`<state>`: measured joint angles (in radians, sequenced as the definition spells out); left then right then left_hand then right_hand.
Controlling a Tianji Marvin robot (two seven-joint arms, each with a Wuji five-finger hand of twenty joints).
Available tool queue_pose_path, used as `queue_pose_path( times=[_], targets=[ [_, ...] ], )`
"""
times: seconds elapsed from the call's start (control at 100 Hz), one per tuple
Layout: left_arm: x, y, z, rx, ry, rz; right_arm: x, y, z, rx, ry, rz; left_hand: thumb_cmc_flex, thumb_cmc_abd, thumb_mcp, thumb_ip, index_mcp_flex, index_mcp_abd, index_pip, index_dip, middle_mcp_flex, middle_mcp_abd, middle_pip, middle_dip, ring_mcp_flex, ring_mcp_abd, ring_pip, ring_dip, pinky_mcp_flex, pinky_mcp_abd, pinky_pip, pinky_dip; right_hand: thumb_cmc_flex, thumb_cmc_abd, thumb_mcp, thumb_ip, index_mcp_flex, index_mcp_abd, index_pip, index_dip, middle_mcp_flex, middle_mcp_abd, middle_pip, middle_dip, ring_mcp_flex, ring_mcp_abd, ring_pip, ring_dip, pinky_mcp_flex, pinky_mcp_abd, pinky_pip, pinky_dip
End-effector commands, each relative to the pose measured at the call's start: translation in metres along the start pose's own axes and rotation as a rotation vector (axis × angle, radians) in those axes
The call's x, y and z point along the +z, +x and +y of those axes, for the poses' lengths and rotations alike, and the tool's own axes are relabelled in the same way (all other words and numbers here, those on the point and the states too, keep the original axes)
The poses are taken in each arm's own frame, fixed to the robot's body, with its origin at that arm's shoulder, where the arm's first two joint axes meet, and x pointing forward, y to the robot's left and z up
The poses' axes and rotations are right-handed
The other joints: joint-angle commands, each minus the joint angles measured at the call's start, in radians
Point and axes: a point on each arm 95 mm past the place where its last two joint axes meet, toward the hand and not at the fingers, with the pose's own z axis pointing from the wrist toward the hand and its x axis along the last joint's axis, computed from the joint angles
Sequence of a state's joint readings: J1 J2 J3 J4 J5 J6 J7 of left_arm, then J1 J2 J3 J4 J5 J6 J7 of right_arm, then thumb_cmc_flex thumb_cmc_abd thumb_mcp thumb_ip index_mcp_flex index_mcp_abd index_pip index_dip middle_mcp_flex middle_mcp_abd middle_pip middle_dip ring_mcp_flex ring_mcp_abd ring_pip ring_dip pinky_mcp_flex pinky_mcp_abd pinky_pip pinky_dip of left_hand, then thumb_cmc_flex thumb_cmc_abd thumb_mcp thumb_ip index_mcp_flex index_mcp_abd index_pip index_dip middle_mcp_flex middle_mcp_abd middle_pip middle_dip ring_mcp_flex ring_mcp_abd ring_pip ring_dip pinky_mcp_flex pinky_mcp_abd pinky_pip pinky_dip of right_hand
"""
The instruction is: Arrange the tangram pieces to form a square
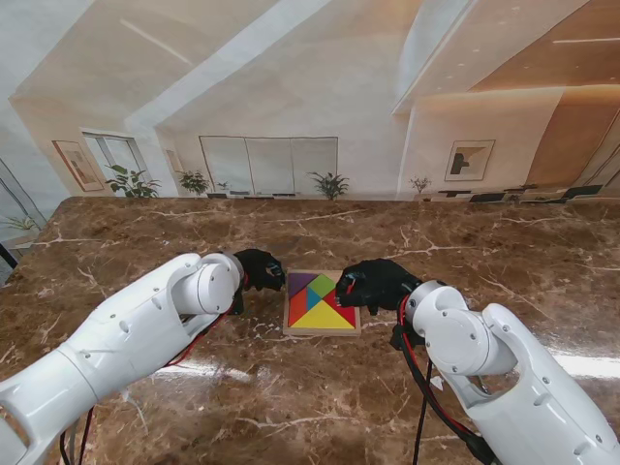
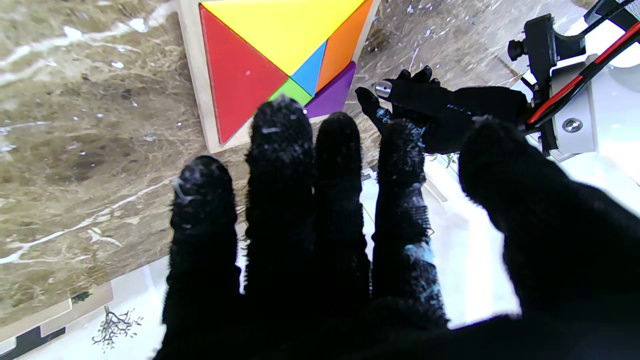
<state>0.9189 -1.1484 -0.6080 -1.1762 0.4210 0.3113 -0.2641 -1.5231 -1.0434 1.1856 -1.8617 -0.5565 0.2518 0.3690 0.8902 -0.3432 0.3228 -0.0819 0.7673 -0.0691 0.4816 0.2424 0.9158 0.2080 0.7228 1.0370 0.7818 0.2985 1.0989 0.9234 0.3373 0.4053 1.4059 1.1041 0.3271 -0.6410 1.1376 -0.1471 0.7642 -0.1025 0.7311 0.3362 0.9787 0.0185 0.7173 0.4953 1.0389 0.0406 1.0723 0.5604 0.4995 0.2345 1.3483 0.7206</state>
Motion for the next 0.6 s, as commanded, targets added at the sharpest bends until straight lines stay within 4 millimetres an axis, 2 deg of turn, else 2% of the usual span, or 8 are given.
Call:
queue_pose_path(
  times=[0.0, 0.59],
  targets=[
    [0.0009, 0.0029, 0.0017, -0.001, -0.005, 0.004, 0.0003, -0.0039, -0.0053, 0.013, 0.024, -0.012, -0.009, 0.028, -0.003, 0.016, -0.021, -0.013, -0.011, 0.001, -0.008, 0.016, 0.009, 0.010, 0.008, 0.021, 0.030, 0.018, -0.016, 0.003, 0.012, 0.020, -0.042, 0.025, 0.003, 0.024, 0.034, 0.009, -0.008, 0.007, 0.023, 0.004, 0.003, -0.001, 0.032, 0.000, 0.013, -0.008, 0.003, 0.004, 0.037, -0.010],
    [0.0044, 0.0106, 0.0091, -0.004, -0.017, 0.012, 0.0005, -0.0055, -0.0047, 0.019, 0.012, -0.010, -0.044, 0.031, 0.043, 0.012, -0.051, -0.010, -0.052, 0.015, -0.014, 0.015, 0.010, 0.011, 0.007, 0.018, 0.035, 0.021, -0.025, 0.000, 0.007, 0.021, -0.040, 0.023, 0.004, 0.024, 0.034, 0.010, -0.007, 0.007, 0.022, 0.005, 0.003, -0.001, 0.032, 0.001, 0.013, -0.008, 0.002, 0.005, 0.037, -0.010]
  ],
)
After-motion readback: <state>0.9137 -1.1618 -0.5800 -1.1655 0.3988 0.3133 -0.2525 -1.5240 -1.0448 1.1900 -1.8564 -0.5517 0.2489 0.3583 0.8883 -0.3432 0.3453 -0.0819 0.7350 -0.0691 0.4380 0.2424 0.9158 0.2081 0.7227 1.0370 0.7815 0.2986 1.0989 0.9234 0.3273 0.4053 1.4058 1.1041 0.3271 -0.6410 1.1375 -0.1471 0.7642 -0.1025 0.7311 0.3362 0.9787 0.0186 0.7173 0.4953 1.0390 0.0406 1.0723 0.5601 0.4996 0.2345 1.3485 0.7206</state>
